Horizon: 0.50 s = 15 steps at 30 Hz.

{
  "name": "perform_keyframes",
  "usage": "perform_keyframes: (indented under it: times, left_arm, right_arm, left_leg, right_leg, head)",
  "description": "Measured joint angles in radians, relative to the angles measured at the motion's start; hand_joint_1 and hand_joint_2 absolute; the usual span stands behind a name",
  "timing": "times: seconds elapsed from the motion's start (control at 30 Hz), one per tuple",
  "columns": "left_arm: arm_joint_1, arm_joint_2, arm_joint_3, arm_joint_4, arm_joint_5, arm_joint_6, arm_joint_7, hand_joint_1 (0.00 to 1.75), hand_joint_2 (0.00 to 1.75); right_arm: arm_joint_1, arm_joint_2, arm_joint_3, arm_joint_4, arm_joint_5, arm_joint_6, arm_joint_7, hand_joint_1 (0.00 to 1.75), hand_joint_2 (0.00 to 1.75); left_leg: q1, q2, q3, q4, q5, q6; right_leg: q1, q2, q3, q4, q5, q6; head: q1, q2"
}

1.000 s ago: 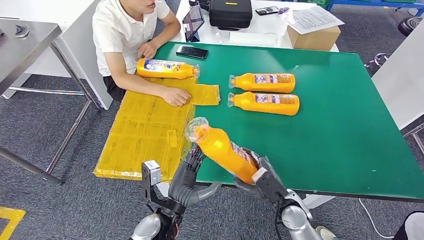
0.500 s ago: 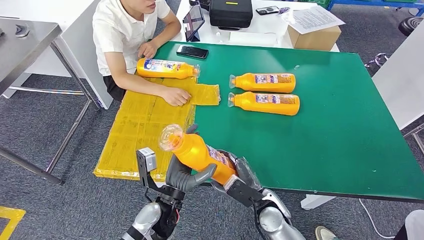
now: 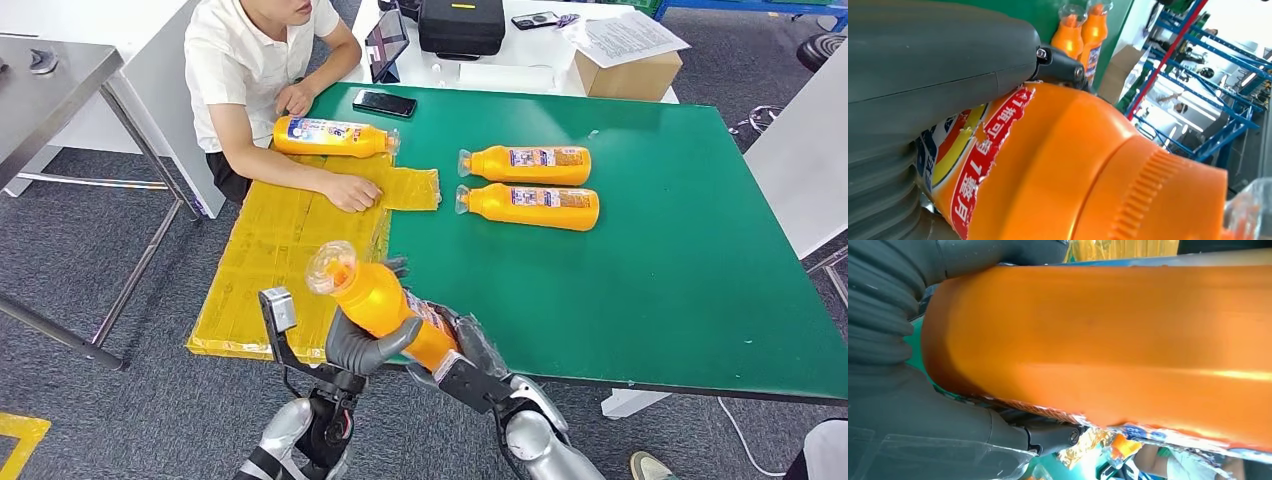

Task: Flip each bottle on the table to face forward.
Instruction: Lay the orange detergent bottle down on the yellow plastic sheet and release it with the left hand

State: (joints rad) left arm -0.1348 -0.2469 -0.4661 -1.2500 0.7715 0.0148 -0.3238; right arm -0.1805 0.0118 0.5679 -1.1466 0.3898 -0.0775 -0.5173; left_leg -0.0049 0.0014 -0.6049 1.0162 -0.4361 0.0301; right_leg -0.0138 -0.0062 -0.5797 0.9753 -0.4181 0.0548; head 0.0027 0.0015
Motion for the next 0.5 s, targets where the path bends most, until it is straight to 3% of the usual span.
perform_keyframes:
  times: [0.03, 0.13, 0.27, 0.37, 0.5]
  left_arm:
    - [0.001, 0.0, 0.006, -0.001, 0.009, -0.014, 0.004, 1.75, 1.75]
    - [0.001, 0.001, 0.015, -0.005, 0.016, -0.044, 0.014, 1.75, 1.75]
    - [0.0, 0.006, 0.018, -0.006, 0.004, -0.054, 0.007, 1.75, 1.75]
    - [-0.004, 0.011, 0.019, -0.006, -0.038, -0.022, -0.016, 1.75, 1.75]
    - [-0.024, 0.022, 0.033, -0.006, -0.191, 0.129, -0.075, 1.75, 1.75]
  right_arm:
    - [-0.001, 0.0, 0.004, 0.004, -0.007, 0.001, -0.005, 0.03, 1.75]
    - [-0.001, 0.003, 0.012, 0.015, -0.026, 0.008, -0.023, 0.0, 1.75]
    - [0.0, 0.013, 0.013, 0.029, -0.04, 0.01, -0.03, 0.0, 0.0]
    - [0.002, 0.024, 0.013, 0.039, -0.034, -0.019, -0.031, 0.0, 0.0]
    - [0.024, 0.04, 0.012, 0.052, -0.002, -0.123, -0.035, 0.0, 0.0]
  left_leg:
    - [0.0, 0.0, 0.0, 0.0, 0.0, 0.0]
    - [0.0, 0.0, 0.0, 0.0, 0.0, 0.0]
    - [0.0, 0.0, 0.0, 0.0, 0.0, 0.0]
    - [0.0, 0.0, 0.0, 0.0, 0.0, 0.0]
    - [0.0, 0.0, 0.0, 0.0, 0.0, 0.0]
  right_leg:
    - [0.0, 0.0, 0.0, 0.0, 0.0, 0.0]
    - [0.0, 0.0, 0.0, 0.0, 0.0, 0.0]
    - [0.0, 0.0, 0.0, 0.0, 0.0, 0.0]
    - [0.0, 0.0, 0.0, 0.0, 0.0, 0.0]
    - [0.0, 0.0, 0.0, 0.0, 0.0, 0.0]
  head:
    - [0.0, 0.0]
    - [0.0, 0.0]
    - [0.0, 0.0]
    - [0.0, 0.0]
    - [0.0, 0.0]
